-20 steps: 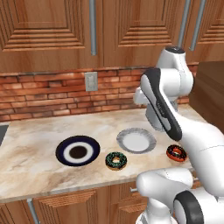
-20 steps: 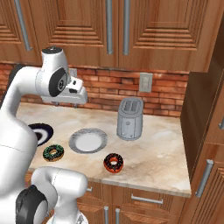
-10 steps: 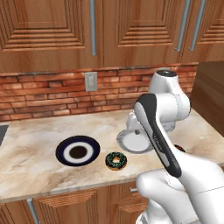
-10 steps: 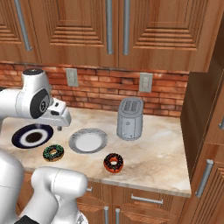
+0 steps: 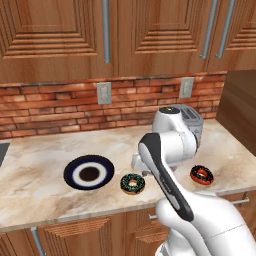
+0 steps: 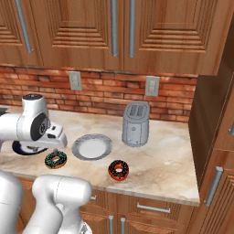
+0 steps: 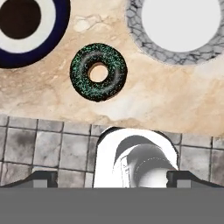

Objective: Place the pastries on the plates.

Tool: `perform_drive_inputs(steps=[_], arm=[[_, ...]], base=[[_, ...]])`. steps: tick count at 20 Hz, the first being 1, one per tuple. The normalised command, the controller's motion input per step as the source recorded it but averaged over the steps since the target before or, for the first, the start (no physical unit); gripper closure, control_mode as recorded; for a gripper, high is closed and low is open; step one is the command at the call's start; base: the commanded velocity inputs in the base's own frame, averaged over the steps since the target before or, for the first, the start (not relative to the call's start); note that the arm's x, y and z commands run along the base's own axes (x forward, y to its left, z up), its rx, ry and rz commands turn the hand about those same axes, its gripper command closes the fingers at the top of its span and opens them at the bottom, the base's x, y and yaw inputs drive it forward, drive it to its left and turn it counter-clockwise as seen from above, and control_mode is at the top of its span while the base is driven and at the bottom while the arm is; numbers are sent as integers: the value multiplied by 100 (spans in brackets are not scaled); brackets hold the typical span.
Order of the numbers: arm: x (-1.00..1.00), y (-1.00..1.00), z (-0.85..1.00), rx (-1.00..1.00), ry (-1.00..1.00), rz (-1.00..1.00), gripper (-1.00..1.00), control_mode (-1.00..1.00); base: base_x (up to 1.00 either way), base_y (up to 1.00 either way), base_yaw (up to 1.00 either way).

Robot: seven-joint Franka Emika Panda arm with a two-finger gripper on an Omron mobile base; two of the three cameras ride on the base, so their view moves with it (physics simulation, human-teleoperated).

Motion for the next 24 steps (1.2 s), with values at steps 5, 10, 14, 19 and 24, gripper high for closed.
perform_drive_inputs(steps=[5, 10, 14, 19, 24], arm=[[13, 0, -60, -1, 12, 1, -100, -100], [33, 1, -46, -3, 7, 0, -100, -100], [65, 0, -23, 1, 2, 0, -100, -100], [47, 0, -39, 10, 0, 0, -100, -100], [30, 6, -43, 1, 0, 0, -100, -100]], base=[[0, 0, 0], [0, 0, 0], [0, 0, 0], [0, 0, 0], [0, 0, 0]])
